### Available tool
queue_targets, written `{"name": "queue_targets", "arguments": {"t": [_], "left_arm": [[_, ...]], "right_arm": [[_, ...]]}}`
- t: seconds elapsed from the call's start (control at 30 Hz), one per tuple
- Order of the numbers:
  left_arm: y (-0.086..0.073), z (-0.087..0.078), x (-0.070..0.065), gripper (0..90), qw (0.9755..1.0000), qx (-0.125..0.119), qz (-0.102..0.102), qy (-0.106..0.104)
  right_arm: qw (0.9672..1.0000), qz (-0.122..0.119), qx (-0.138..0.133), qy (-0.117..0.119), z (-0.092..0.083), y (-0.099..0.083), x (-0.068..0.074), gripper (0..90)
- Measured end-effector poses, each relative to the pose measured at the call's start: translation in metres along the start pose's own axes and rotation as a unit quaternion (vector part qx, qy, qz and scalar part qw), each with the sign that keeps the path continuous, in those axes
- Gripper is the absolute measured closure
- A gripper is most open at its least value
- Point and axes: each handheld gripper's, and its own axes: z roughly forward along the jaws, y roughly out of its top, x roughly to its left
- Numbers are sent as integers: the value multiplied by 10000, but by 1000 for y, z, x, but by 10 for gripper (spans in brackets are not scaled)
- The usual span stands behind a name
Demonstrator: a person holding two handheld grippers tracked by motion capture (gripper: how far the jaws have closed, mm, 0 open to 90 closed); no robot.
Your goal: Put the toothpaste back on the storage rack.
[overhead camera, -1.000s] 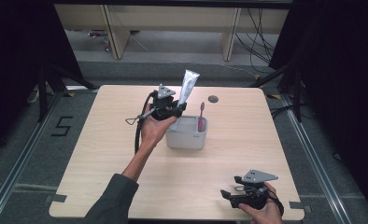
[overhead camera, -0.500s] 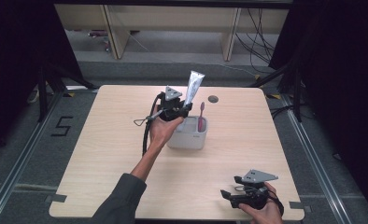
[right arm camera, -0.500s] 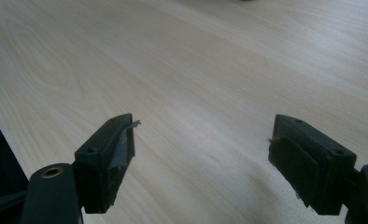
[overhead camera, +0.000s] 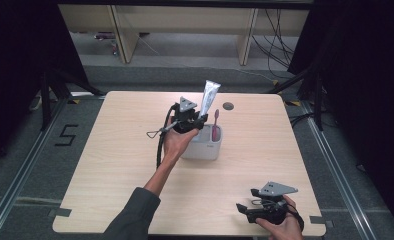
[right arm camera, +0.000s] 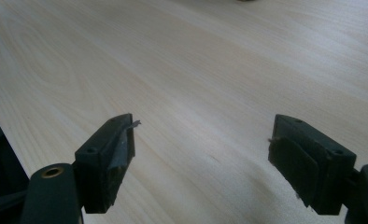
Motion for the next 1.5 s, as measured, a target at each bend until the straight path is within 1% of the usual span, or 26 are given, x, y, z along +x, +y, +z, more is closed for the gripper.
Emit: {"name": "queue_targets", "arguments": {"t": [0.07,0.13,0.3,0.37,0.5,0.57,0.63,0.67,0.7,0.77,0.83,0.87,0.9,0.93,1.07,1.1,1.13,1.2,1.23,1.27,1.3,1.33,1.37,1.4,1.43,1.5], "left_arm": [[-3,1,1,705,10000,29,-27,-42],[-5,2,2,704,10000,-4,-56,-65],[-12,4,3,700,9999,100,-8,-46],[-13,5,2,699,9999,119,-3,-17],[-14,5,1,697,9999,134,39,-23],[-14,5,1,697,9999,155,46,-11],[-15,5,1,696,9998,181,37,10],[-16,5,2,696,9998,185,43,0],[-16,5,2,695,9998,194,54,-4],[-18,6,2,695,9998,175,44,-4],[-19,6,3,693,9997,220,47,9],[-20,6,4,693,9996,252,107,-4],[-21,6,3,692,9998,202,46,-5],[-21,6,3,691,9997,232,60,2],[-21,5,3,686,9997,244,68,-8],[-21,4,2,682,9995,274,132,6],[-21,4,2,678,9995,274,132,6],[-20,2,1,664,9996,242,121,-6],[-18,-1,0,658,9997,218,102,1],[-17,-4,-2,639,9998,143,113,-17],[-14,-8,-3,642,9999,38,119,-26],[-10,-12,-5,642,9999,56,139,3],[-6,-19,-5,637,9996,80,250,58],[-6,-19,-5,631,9996,80,250,58],[-4,-24,-5,628,9995,70,279,97],[-4,-25,-5,626,9996,85,273,84]], "right_arm": [[10000,-6,1,3,0,0,0,231],[10000,-5,1,4,0,0,0,232],[10000,-25,0,-41,-1,0,0,232],[10000,-6,8,4,0,0,0,232],[10000,-28,4,-37,0,0,0,232],[10000,-23,-5,1,0,0,0,232],[10000,-31,7,-16,0,0,0,232],[10000,-22,16,-24,0,0,0,232],[9999,143,61,70,0,0,2,232],[9999,114,43,60,0,0,2,232],[9999,126,52,64,0,0,2,232],[9999,126,52,64,0,0,2,232],[9999,125,52,63,0,0,2,232],[10000,74,36,47,0,0,1,232],[10000,68,14,23,1,0,2,232],[10000,70,14,18,1,0,2,232],[10000,65,9,30,1,0,2,232],[10000,70,17,15,1,0,2,232],[10000,1,2,-11,1,0,1,232],[10000,-2,6,-18,1,0,1,232],[10000,41,18,7,1,0,1,232],[10000,41,18,7,1,0,1,232],[10000,26,53,-23,0,0,1,232],[10000,26,53,-23,0,0,1,232],[9999,88,58,-16,0,0,3,232],[10000,77,54,-14,1,0,3,232]]}}
